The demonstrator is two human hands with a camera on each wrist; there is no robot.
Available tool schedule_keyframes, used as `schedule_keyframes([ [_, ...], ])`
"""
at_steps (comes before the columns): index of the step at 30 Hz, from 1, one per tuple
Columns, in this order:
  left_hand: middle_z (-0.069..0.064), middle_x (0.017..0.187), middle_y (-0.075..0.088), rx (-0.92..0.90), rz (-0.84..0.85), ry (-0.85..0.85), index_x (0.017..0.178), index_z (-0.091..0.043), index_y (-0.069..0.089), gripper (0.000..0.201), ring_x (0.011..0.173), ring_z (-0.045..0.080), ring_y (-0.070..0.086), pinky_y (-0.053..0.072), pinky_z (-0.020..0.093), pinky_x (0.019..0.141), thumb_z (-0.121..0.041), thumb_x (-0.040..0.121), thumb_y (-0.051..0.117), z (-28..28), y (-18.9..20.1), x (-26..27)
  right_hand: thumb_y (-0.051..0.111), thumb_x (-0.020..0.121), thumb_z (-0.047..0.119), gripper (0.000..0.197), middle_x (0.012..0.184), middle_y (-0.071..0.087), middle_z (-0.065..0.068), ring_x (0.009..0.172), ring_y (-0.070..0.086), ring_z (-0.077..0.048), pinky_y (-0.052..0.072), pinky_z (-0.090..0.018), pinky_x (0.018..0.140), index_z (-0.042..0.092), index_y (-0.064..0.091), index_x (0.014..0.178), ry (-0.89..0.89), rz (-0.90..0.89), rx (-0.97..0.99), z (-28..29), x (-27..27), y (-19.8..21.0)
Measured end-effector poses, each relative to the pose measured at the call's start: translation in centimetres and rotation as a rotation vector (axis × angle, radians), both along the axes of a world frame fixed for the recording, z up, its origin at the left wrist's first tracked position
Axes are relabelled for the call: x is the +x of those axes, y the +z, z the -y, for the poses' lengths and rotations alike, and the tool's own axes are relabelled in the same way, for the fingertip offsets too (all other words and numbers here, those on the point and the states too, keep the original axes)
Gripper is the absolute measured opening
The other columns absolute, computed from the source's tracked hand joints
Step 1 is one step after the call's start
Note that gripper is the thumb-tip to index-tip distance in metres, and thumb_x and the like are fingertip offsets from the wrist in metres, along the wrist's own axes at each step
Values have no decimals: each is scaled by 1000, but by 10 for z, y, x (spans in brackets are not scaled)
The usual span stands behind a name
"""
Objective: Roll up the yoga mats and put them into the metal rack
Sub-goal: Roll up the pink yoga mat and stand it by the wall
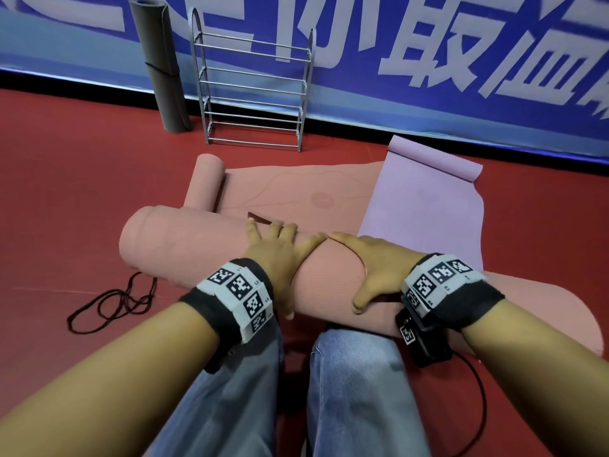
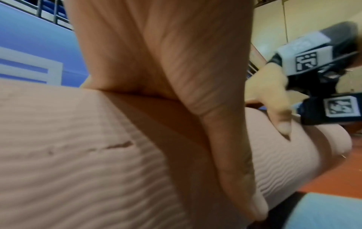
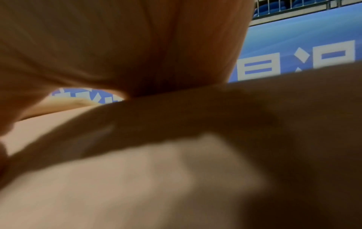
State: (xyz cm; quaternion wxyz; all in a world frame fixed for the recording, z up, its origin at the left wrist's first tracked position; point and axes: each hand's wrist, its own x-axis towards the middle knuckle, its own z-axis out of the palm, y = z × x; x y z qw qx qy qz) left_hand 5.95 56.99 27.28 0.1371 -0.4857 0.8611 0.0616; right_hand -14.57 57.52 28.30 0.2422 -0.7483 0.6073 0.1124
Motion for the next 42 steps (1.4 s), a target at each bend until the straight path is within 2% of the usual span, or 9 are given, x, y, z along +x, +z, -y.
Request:
schedule_keyframes([
  [3, 5, 146, 30, -25, -25, -10, 148, -40, 0, 135, 136, 30, 26, 14, 73, 105, -54, 46, 88, 4, -1, 1, 76, 42, 61, 137, 157, 17, 0, 143, 20, -24, 20, -55, 116, 46, -7, 150, 37, -118, -104, -14, 2, -2],
  [6, 3, 141, 38, -11, -35, -19, 148, -40, 6, 128, 131, 29, 35, 22, 70, 104, -56, 48, 86, 11, 2, -1, 79, 49, 70, 146, 161, -1, -9, 148, 4, -27, 7, -67, 114, 36, -21, 150, 49, -315, -212, -39, 15, -14],
  [13, 3, 137, 44, 66, -37, -16, 147, -42, 13, 128, 127, 28, 40, 20, 70, 105, -55, 42, 86, 26, 3, -6, 83, 44, 60, 138, 148, 30, -5, 134, 33, -24, 25, -53, 111, 42, -2, 151, -11, -232, -333, -30, 6, -26],
  [19, 12, 156, 15, -63, 49, -44, 151, -38, -7, 144, 145, 33, 14, 11, 74, 106, -59, 44, 88, 10, -11, -5, 83, 42, 59, 135, 138, 43, 0, 120, 47, -23, 36, -45, 103, 44, 5, 150, -15, -181, -252, -17, -9, -21],
  [26, 5, 142, 37, -96, -34, -26, 147, -42, 4, 130, 131, 29, 35, 21, 67, 107, -54, 46, 85, 23, -21, -5, 86, 44, 56, 136, 143, 42, 0, 126, 44, -25, 35, -46, 105, 41, 3, 152, 16, -176, -188, -1, -10, -23],
  [32, 2, 140, 41, -16, -29, -17, 146, -44, 7, 127, 128, 29, 40, 25, 64, 107, -55, 46, 85, 38, -21, -3, 86, 45, 62, 147, 160, 8, -13, 148, 10, -30, 9, -67, 112, 46, -19, 147, 45, -272, -174, -3, 0, -29],
  [35, 3, 142, 41, 33, -19, -6, 146, -43, 7, 127, 130, 29, 39, 26, 64, 107, -54, 47, 86, 45, -18, -3, 85, 46, 62, 145, 156, 17, -15, 145, 18, -30, 11, -67, 112, 49, -21, 145, 38, -285, -233, -5, 7, -36],
  [40, 13, 158, 16, -86, 16, -16, 150, -42, -7, 140, 144, 34, 17, 11, 71, 109, -60, 46, 85, 30, -33, -1, 84, 46, 59, 135, 138, 43, -7, 125, 43, -27, 32, -52, 105, 49, -6, 147, 19, -236, -256, 2, 2, -33],
  [42, 13, 155, 20, -131, 14, -23, 150, -42, -5, 137, 142, 33, 21, 15, 67, 110, -61, 48, 84, 25, -38, -1, 83, 46, 58, 133, 131, 48, -4, 118, 47, -27, 36, -48, 100, 49, -3, 146, 21, -238, -260, 2, 2, -30],
])
